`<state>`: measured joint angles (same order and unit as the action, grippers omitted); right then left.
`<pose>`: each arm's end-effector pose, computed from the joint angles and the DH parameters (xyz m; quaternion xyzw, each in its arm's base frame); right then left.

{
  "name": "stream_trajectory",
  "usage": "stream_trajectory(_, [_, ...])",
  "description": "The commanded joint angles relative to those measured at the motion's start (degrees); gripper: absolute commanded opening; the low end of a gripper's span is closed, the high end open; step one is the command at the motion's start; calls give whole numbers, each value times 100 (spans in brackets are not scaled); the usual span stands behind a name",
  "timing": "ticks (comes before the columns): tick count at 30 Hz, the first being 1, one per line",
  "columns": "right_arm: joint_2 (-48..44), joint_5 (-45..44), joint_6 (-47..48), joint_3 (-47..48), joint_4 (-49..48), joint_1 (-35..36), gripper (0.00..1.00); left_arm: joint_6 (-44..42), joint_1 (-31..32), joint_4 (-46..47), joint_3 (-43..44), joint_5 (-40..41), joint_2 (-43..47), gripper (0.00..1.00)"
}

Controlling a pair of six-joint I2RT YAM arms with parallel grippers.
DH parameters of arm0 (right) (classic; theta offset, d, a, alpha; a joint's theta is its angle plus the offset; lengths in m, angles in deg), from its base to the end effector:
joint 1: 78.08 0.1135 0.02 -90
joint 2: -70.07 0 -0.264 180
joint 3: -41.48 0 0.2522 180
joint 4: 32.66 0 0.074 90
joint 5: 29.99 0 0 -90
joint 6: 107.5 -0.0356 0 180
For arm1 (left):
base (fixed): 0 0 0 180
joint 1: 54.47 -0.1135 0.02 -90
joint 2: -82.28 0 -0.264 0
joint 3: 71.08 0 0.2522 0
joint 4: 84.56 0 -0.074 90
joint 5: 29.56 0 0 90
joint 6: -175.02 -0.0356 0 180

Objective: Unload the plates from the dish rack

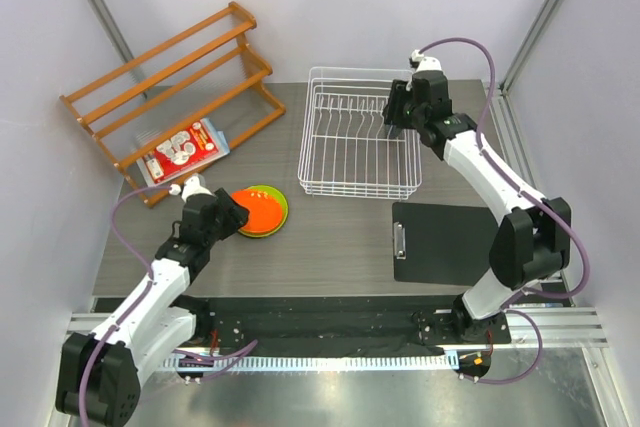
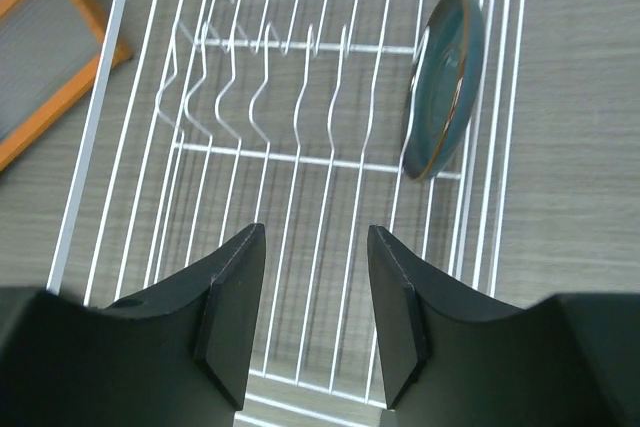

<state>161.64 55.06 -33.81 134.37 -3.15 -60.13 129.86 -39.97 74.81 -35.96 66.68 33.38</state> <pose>0.3585 0.1129 0.3315 0.0099 0.8574 0.1157 0.5013 0.1768 -0.0417 0.1906 -0.2556 0.8459 -0.1886 0.4284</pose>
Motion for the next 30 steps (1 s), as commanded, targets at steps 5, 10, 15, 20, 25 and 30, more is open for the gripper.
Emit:
stream_trajectory(5, [826, -1051, 418, 981, 95, -29, 52, -81, -18, 46, 165, 237, 109, 99])
stream_trajectory(10, [1441, -1798, 612, 1517, 200, -38, 52, -256, -18, -279, 447, 290, 153, 100])
stream_trajectory(15, [2031, -2281, 814, 2069, 305, -55, 51, -318, -18, -314, 702, 44, 302, 99])
stream_trajectory(20, [2444, -2493, 920, 2291, 394, -73, 50, -388, -18, -385, 852, -44, 355, 99])
stream_trajectory(25, [2725, -2572, 981, 2475, 420, -108, 50, -485, -18, -402, 966, -96, 312, 99])
stream_trajectory(30, [2980, -2423, 1016, 2624, 429, -169, 48, -520, -18, -359, 940, -70, 250, 99])
